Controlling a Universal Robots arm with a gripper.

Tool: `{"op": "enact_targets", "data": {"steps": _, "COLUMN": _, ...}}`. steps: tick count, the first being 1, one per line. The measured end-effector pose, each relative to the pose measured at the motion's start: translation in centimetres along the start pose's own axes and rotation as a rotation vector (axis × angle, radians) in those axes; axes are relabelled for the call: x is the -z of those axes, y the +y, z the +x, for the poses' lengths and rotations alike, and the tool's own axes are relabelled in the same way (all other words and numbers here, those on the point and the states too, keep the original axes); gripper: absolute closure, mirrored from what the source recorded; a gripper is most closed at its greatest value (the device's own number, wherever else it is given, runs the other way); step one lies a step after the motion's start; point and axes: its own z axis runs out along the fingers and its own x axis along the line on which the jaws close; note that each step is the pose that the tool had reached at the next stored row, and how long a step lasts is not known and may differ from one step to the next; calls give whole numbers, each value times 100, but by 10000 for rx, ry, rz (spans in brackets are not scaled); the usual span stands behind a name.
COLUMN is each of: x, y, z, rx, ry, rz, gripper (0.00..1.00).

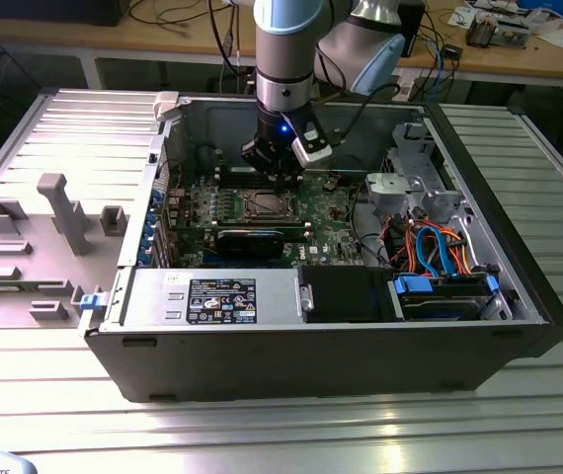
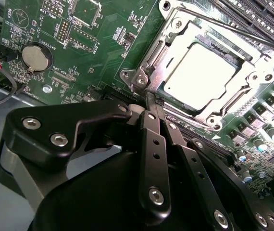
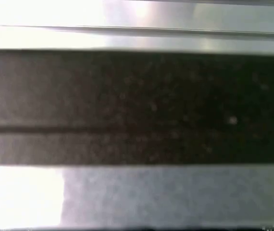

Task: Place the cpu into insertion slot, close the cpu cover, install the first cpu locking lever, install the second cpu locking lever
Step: 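Install the first cpu locking lever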

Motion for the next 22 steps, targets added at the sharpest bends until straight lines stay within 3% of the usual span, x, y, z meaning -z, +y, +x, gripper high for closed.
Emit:
{"op": "enact_targets", "data": {"steps": 7, "x": -14, "y": -1, "z": 1, "rx": -2, "ry": 0, "rz": -11, "gripper": 89}}
{"op": "enact_targets", "data": {"steps": 9, "x": -16, "y": 0, "z": 0, "rx": -3, "ry": -4, "rz": -77, "gripper": 89}}
{"op": "enact_targets", "data": {"steps": 11, "x": -15, "y": -1, "z": 1, "rx": -9, "ry": -3, "rz": -208, "gripper": 89}}
{"op": "enact_targets", "data": {"steps": 13, "x": -15, "y": 1, "z": 1, "rx": -13, "ry": -6, "rz": -250, "gripper": 89}}
{"op": "enact_targets", "data": {"steps": 22, "x": 54, "y": -13, "z": -2, "rx": -10, "ry": -4, "rz": -232, "gripper": 89}}
